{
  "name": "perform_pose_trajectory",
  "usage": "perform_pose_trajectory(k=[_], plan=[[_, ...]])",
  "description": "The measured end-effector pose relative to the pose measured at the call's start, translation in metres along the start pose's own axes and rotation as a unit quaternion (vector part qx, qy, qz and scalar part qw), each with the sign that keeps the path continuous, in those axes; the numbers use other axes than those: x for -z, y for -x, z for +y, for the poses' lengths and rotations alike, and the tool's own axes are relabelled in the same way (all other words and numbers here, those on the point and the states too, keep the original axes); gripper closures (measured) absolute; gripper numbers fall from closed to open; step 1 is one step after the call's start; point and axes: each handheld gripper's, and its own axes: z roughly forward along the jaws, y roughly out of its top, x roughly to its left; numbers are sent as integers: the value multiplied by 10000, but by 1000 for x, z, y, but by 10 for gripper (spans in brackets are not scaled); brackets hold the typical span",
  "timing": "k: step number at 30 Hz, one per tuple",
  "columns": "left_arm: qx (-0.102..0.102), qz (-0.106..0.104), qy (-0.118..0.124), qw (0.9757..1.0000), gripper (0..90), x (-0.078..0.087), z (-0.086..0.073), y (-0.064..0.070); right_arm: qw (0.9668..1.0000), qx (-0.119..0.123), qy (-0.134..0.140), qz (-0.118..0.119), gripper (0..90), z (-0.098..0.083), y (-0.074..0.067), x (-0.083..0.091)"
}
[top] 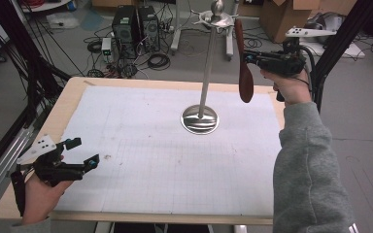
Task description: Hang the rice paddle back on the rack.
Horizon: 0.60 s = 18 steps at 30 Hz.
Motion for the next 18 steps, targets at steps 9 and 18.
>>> perform_pose_trajectory(k=[9, 18], plan=[[5, 6, 11, 10000, 17, 0, 0, 0, 10000, 21, -5, -26, 781, 0, 0, -1], [2, 6, 8, 10000, 18, 1, 0, 0, 10000, 13, -19, -27, 781, -1, -1, -6]])
